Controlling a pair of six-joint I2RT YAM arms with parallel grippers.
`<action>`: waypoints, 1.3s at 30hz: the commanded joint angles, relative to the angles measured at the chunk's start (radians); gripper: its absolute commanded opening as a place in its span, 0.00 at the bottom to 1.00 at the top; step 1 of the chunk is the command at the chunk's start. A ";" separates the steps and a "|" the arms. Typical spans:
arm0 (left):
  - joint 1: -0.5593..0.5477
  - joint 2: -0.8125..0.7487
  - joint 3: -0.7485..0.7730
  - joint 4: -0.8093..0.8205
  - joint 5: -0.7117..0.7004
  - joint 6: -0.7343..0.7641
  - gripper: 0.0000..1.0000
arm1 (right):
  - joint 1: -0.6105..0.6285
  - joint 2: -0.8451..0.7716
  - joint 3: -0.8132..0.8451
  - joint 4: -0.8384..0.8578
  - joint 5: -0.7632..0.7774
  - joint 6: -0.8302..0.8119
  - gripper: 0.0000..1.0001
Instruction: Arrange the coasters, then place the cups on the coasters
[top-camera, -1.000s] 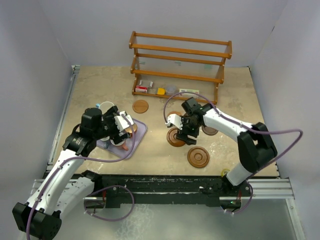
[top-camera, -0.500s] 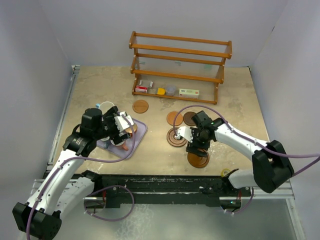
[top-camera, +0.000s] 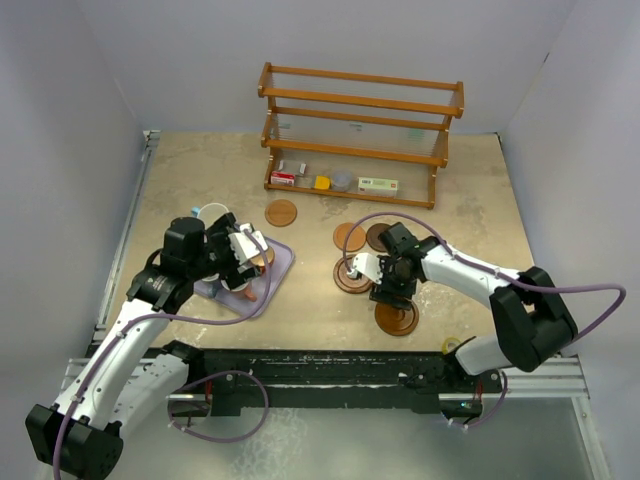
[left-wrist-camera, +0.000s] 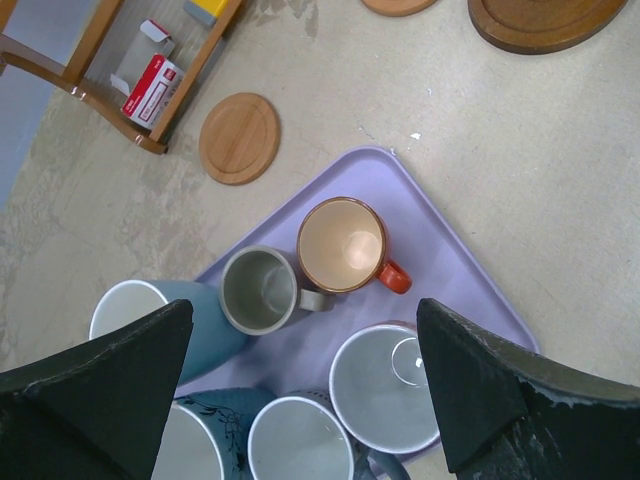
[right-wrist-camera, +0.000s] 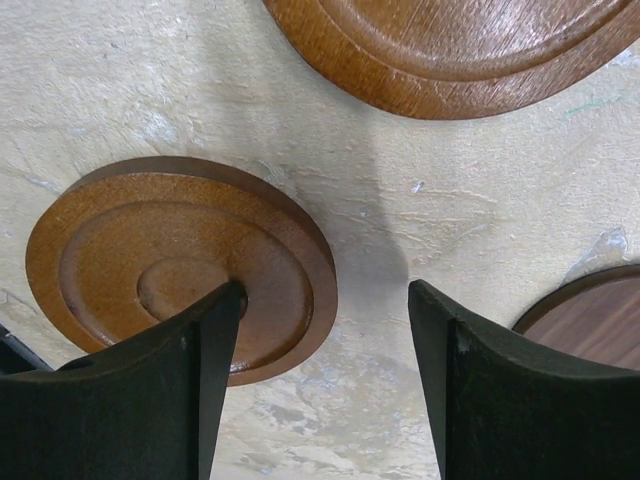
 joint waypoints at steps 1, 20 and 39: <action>0.002 -0.017 -0.001 0.072 -0.028 -0.048 0.90 | 0.018 0.012 -0.014 0.083 -0.012 0.006 0.69; 0.006 0.030 0.034 0.078 -0.133 -0.078 0.90 | 0.257 0.086 0.016 0.109 -0.008 0.014 0.57; 0.014 0.019 0.011 0.092 -0.134 -0.091 0.90 | 0.388 0.167 0.150 0.115 -0.137 0.011 0.49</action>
